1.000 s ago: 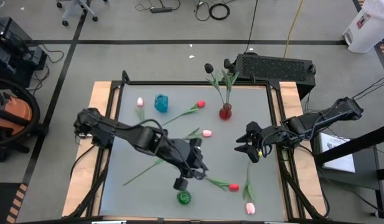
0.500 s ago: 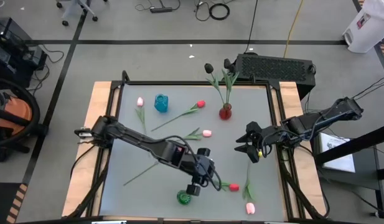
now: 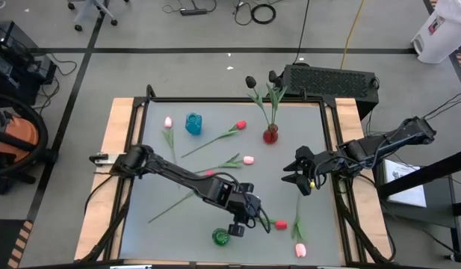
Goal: Sort flowers into vase by color
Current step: Put the bottom orange tulip into the blue vase
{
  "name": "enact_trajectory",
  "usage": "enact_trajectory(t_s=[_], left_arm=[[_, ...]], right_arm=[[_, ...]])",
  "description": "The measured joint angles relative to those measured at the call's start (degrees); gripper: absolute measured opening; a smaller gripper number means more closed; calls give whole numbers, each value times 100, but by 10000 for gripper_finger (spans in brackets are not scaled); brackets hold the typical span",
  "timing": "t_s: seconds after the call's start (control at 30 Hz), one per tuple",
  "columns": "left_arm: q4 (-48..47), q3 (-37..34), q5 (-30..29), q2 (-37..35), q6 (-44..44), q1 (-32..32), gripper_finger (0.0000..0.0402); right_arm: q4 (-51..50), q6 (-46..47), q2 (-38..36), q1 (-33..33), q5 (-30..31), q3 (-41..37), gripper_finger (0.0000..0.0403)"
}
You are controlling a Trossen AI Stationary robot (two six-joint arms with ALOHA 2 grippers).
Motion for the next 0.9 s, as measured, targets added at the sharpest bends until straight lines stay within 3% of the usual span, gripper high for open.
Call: enact_trajectory(t_s=[0.9], left_arm=[[250, -4, -101, 718, -10, 81, 102]], right_arm=[[63, 13, 95, -4, 54, 2, 210]])
